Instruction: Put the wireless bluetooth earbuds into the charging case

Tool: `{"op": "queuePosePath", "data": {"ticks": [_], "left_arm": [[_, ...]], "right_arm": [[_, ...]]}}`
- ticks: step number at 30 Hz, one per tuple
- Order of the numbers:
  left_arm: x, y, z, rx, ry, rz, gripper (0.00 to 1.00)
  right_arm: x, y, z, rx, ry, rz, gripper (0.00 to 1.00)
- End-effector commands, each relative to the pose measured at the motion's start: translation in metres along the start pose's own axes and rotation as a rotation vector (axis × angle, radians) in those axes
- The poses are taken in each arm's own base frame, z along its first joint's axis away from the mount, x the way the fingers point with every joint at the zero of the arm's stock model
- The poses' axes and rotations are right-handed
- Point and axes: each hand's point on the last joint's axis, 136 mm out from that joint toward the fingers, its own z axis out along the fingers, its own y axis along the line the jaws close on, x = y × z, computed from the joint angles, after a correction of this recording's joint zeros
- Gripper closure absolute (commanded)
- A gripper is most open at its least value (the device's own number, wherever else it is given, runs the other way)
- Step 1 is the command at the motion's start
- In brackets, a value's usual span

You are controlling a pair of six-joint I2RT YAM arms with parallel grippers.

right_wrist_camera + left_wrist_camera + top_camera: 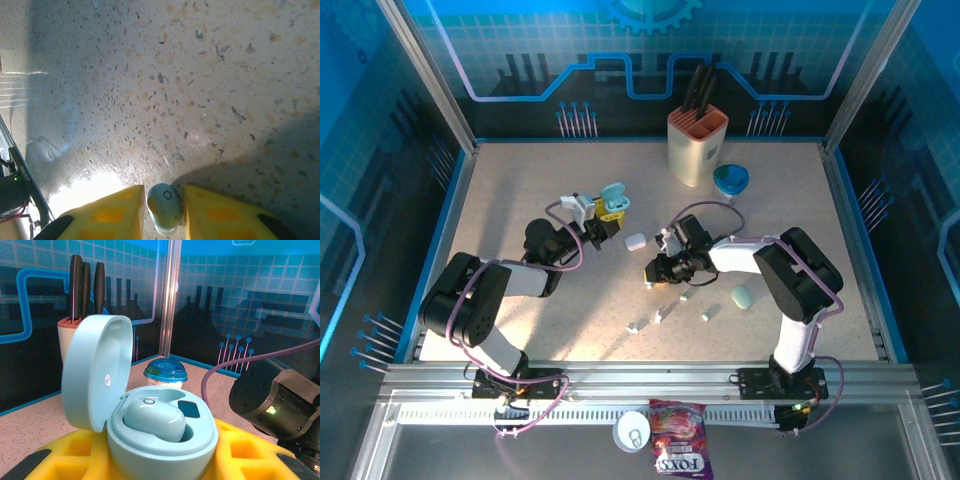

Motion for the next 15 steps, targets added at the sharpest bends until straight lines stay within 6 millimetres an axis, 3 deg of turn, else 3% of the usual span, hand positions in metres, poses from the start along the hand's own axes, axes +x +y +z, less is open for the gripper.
{"op": "queuePosePath", "data": {"ticks": [1, 7, 15], "left_arm": [[-0.016, -0.001, -0.006, -0.004, -0.049, 0.037, 0.72], [-0.016, 0.0, -0.006, -0.007, -0.047, 0.039, 0.72], [-0.015, 0.001, -0.005, -0.008, -0.046, 0.039, 0.72]], "right_arm": [[0.01, -0.01, 0.007, 0.0, 0.04, 0.027, 0.74], [0.011, -0.01, 0.007, 0.003, 0.042, 0.026, 0.78], [0.014, -0.001, 0.003, 0.009, 0.049, -0.012, 0.75]]}}
